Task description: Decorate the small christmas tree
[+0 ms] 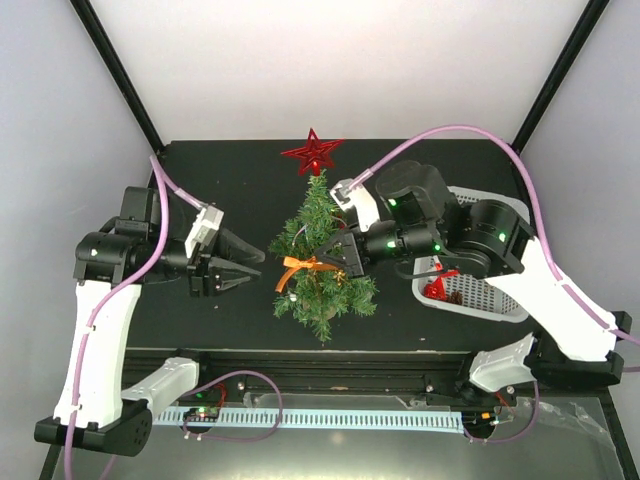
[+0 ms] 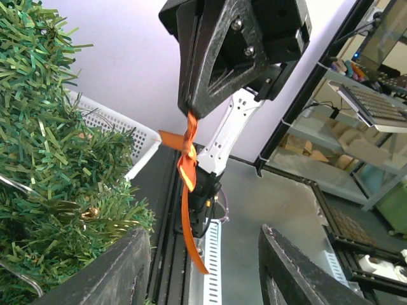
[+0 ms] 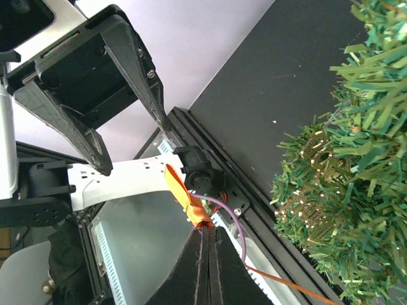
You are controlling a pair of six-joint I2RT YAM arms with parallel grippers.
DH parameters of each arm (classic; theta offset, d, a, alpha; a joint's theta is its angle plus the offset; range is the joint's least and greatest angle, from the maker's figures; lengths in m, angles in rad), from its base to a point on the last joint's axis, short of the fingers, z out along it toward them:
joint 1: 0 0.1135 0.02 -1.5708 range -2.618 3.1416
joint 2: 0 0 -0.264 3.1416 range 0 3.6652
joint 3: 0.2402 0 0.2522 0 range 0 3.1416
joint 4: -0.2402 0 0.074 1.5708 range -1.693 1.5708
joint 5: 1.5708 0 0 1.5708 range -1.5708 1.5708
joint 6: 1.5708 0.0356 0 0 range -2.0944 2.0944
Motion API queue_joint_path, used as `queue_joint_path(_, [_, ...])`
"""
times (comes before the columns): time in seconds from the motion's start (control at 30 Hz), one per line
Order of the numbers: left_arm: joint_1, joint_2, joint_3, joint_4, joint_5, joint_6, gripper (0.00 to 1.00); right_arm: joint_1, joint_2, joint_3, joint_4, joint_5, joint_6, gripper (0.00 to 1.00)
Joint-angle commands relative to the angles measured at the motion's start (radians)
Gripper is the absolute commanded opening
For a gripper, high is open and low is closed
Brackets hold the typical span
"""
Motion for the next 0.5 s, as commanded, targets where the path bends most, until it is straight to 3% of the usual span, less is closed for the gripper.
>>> queue_joint_path(0.0, [-0.012, 0.003, -0.025, 0.08, 0.064, -0.057, 0.47, 0.018, 0.018, 0.039, -0.015, 0.014, -0.016, 0.01])
queue_joint_path(0.27, [-0.054, 0.03, -0.011, 0.093, 0.06, -0.059, 0.41, 0.025, 0.047, 0.05, -0.005, 0.049, -0.004, 0.01])
queue_joint_path(0.47, [-0.06, 0.053, -0.003, 0.18, -0.053, -0.131, 0.33, 0.025, 0.082, 0.137, -0.019, 0.2, 0.006, 0.01])
